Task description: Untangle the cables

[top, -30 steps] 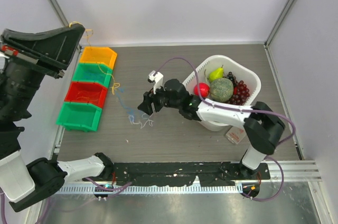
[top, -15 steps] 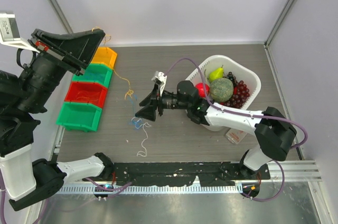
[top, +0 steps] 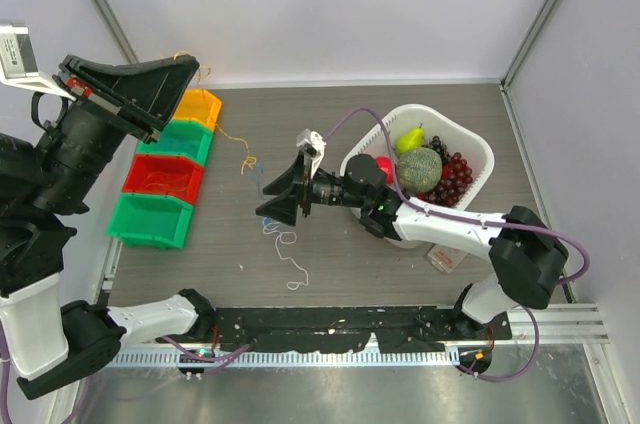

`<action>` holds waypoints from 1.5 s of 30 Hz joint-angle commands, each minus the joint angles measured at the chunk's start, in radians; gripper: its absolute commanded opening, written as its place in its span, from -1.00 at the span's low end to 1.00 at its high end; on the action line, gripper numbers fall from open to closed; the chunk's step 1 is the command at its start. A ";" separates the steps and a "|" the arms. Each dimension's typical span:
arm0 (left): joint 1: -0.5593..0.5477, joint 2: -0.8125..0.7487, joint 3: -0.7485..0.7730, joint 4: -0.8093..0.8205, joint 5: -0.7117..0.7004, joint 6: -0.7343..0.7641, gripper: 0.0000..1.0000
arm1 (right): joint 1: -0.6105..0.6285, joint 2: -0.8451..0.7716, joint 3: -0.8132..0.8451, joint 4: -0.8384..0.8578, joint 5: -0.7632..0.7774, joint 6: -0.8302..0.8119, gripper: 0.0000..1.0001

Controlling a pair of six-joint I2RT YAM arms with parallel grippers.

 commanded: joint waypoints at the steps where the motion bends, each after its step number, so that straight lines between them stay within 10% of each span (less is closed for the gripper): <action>1: 0.003 0.001 0.004 0.054 0.015 -0.003 -1.00 | 0.000 0.000 0.056 0.036 0.034 -0.056 0.43; 19: 0.003 0.021 0.018 0.066 0.026 -0.008 -1.00 | 0.002 0.176 0.149 0.189 0.002 0.039 0.33; 26: 0.003 0.035 0.065 0.038 0.005 0.002 -1.00 | 0.002 0.241 0.081 0.113 0.112 0.050 -0.98; 40: 0.004 0.021 0.053 0.040 -0.006 0.005 -1.00 | -0.046 0.355 0.172 -0.358 0.422 -0.031 -0.96; 45: 0.003 0.014 0.038 0.038 -0.006 0.002 -1.00 | -0.047 0.231 0.202 -0.465 0.362 -0.075 -0.06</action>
